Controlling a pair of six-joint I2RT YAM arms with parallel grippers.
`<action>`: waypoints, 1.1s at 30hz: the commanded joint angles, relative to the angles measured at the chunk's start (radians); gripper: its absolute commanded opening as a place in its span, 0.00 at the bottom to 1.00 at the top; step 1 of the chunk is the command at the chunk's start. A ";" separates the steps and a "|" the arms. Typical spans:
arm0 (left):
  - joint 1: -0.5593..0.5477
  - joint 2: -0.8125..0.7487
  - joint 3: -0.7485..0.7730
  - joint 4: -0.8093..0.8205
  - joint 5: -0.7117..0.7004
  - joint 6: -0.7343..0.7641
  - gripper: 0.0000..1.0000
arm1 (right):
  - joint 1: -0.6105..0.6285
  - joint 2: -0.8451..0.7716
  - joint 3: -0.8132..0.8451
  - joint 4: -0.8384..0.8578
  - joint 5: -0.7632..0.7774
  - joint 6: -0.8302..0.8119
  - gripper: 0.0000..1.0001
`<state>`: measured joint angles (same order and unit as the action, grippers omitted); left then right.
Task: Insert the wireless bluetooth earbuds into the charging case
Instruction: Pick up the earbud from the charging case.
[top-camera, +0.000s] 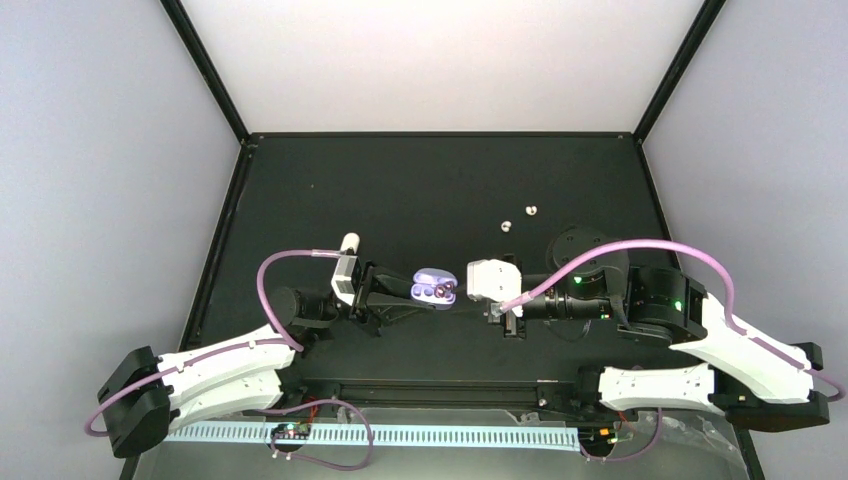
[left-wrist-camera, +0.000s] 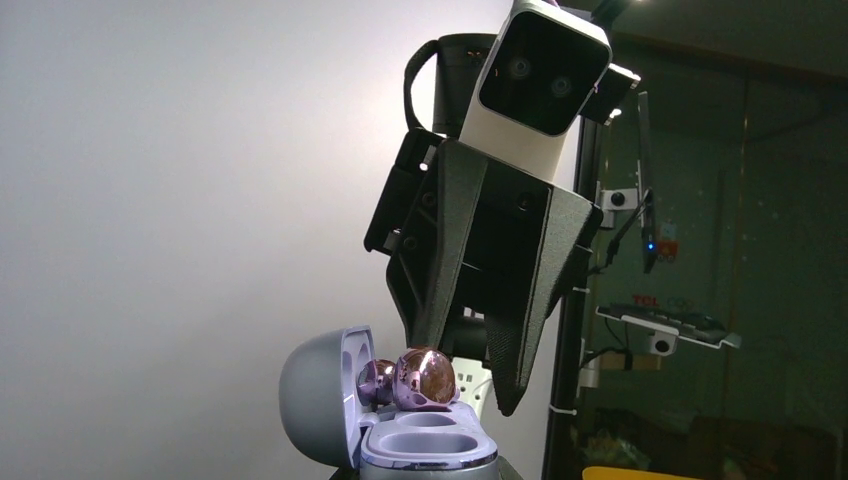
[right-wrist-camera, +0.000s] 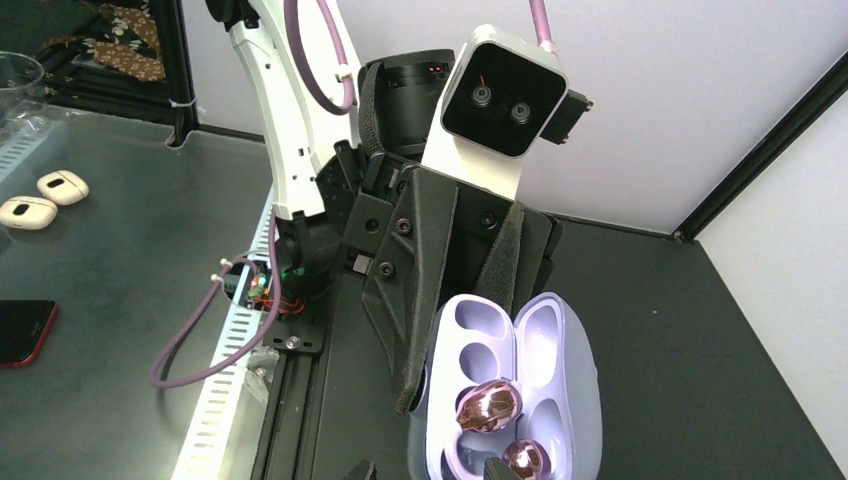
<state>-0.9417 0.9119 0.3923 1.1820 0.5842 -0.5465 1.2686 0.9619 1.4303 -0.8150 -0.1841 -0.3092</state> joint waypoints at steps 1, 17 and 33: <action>0.006 0.001 0.045 0.033 0.024 -0.007 0.02 | 0.007 -0.008 -0.006 0.026 0.022 -0.008 0.27; 0.006 0.010 0.063 0.002 0.031 -0.004 0.02 | 0.008 0.000 -0.004 0.034 0.009 -0.016 0.27; 0.005 0.009 0.077 -0.039 0.055 0.008 0.02 | 0.007 0.029 0.006 0.018 0.020 -0.002 0.15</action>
<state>-0.9417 0.9188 0.4236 1.1255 0.6197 -0.5503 1.2686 0.9829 1.4296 -0.7998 -0.1772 -0.3126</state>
